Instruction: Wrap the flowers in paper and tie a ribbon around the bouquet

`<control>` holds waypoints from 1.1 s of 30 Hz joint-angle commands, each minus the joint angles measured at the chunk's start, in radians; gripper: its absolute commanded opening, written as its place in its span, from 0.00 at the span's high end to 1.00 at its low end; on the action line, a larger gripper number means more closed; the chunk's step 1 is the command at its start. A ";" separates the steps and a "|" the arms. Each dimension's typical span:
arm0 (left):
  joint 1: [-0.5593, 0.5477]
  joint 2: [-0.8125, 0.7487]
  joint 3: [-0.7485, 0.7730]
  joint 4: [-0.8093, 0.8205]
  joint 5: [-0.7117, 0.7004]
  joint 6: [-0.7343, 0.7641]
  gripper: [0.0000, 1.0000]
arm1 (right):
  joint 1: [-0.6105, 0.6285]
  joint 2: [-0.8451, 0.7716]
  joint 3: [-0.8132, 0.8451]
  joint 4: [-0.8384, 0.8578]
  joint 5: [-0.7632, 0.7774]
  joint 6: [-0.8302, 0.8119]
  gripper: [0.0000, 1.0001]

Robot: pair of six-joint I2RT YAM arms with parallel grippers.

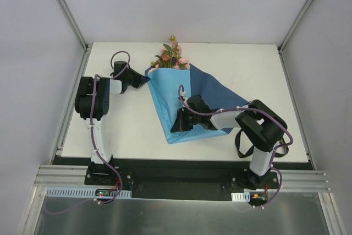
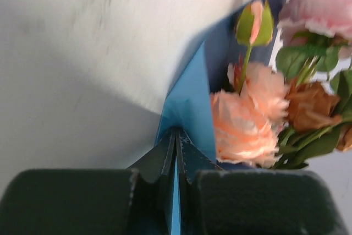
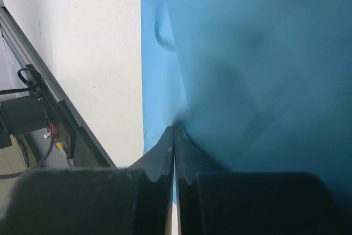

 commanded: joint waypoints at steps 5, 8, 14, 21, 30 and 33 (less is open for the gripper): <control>0.088 0.150 0.271 -0.291 -0.144 0.004 1.00 | 0.007 -0.009 0.033 -0.121 0.009 -0.028 1.00; 0.107 0.169 0.423 -0.395 -0.123 0.102 1.00 | 0.006 -0.018 0.036 -0.128 0.009 -0.028 0.99; 0.099 -0.031 0.449 -0.505 -0.018 0.286 1.00 | -0.013 -0.058 0.047 -0.150 0.005 -0.040 1.00; -0.051 -0.467 0.007 -0.489 0.009 0.360 0.75 | -0.051 -0.156 0.034 -0.240 0.012 -0.103 0.94; -0.413 -0.596 -0.241 -0.414 0.121 0.441 0.67 | -0.115 -0.277 -0.064 -0.298 0.091 -0.146 0.85; -0.508 -0.572 -0.261 -0.387 0.087 0.447 0.71 | -0.125 -0.282 -0.079 -0.311 0.103 -0.152 0.85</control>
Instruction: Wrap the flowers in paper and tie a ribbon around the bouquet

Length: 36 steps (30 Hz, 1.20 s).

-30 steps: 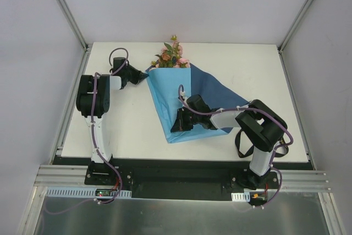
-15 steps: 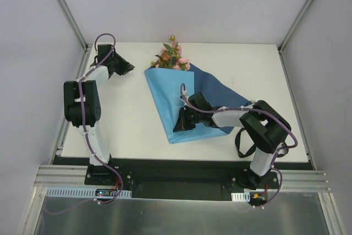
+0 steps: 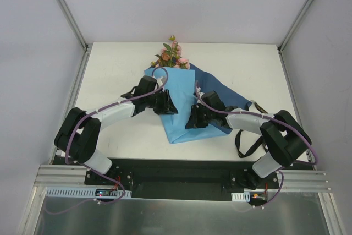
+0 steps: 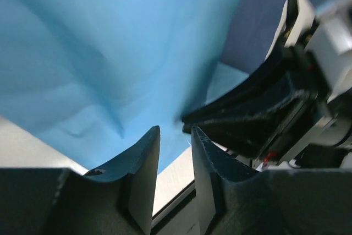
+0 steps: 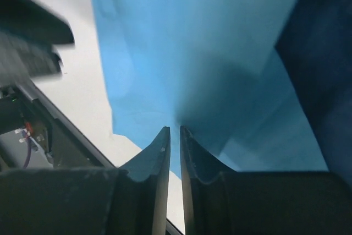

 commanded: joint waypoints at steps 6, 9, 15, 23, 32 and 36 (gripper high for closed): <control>-0.161 0.158 0.022 0.121 0.034 0.029 0.73 | -0.041 -0.049 -0.048 -0.064 0.079 0.004 0.85; -0.179 0.240 0.054 0.124 0.031 0.012 0.73 | -0.051 -0.094 -0.078 -0.076 0.082 0.030 0.84; -0.195 0.325 0.074 0.124 0.023 0.010 0.74 | -0.064 -0.278 -0.164 -0.200 0.118 0.072 0.66; -0.196 0.347 0.056 0.122 0.023 0.026 0.73 | -0.162 -0.687 -0.403 -0.287 0.174 0.219 0.33; -0.210 0.296 0.083 0.121 0.094 0.058 0.67 | -0.345 -0.772 -0.572 -0.112 0.151 0.456 0.31; -0.215 0.317 0.106 0.121 0.121 0.052 0.72 | -0.371 -0.752 -0.568 -0.109 0.178 0.480 0.40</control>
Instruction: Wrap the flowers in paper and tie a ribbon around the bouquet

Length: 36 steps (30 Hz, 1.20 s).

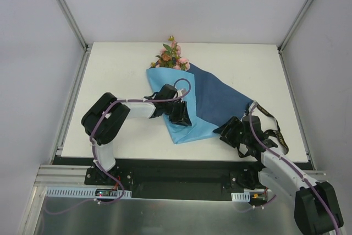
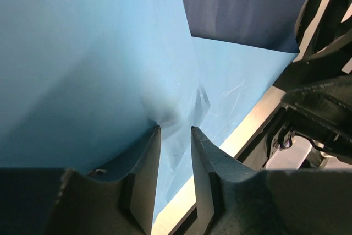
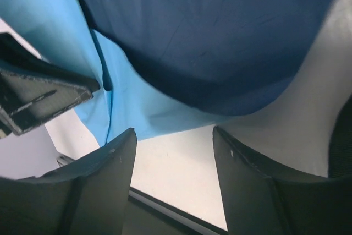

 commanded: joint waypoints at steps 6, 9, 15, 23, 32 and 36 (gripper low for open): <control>-0.031 0.006 0.069 -0.015 0.041 0.033 0.75 | -0.037 0.025 -0.035 0.029 0.078 0.109 0.46; -0.036 0.033 0.089 -0.015 0.052 0.033 0.75 | -0.038 0.029 -0.041 0.029 0.084 0.115 0.48; -0.040 0.095 0.106 -0.015 0.054 0.017 0.84 | -0.037 0.031 -0.055 0.063 0.101 0.129 0.48; -0.042 0.130 0.094 -0.017 0.038 0.013 0.93 | -0.037 0.051 -0.054 0.138 0.113 0.071 0.74; -0.043 0.155 0.072 -0.017 0.015 0.017 0.97 | 0.008 -0.125 0.049 0.081 0.137 -0.211 1.00; -0.043 0.156 0.069 -0.017 0.008 0.019 0.98 | 0.086 -0.146 0.112 0.086 0.134 -0.323 1.00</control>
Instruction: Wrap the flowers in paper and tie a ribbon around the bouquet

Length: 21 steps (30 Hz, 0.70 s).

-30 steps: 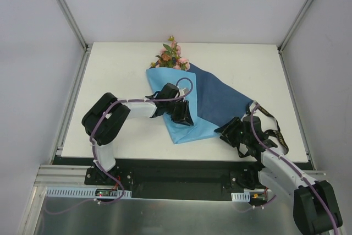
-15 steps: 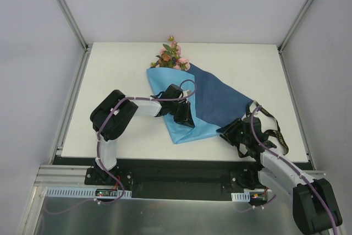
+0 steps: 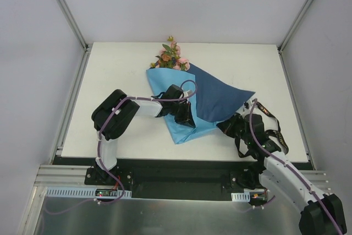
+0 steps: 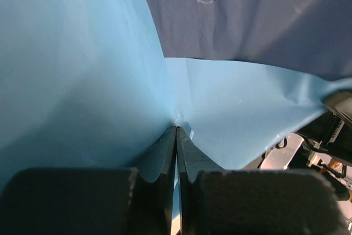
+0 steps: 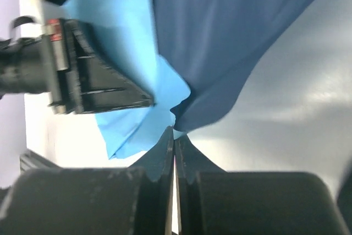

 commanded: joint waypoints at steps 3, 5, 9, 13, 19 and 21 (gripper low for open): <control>-0.008 0.036 -0.017 -0.038 -0.043 0.024 0.99 | 0.133 0.064 0.164 0.083 -0.066 -0.250 1.00; -0.008 0.033 -0.017 -0.036 -0.043 0.024 0.99 | 0.236 0.127 0.210 0.100 -0.092 -0.348 1.00; -0.008 0.026 -0.020 -0.038 -0.045 0.023 0.99 | 0.384 0.282 0.345 0.029 -0.101 -0.479 1.00; -0.009 0.015 -0.017 -0.035 -0.036 0.023 0.99 | 0.401 0.310 0.355 0.006 -0.075 -0.476 1.00; -0.009 -0.010 -0.027 -0.034 -0.033 0.033 0.99 | 0.317 0.206 0.341 -0.176 0.168 -0.368 1.00; -0.008 -0.005 -0.030 -0.033 -0.033 0.032 0.99 | 0.255 0.183 0.336 -0.248 0.227 -0.307 1.00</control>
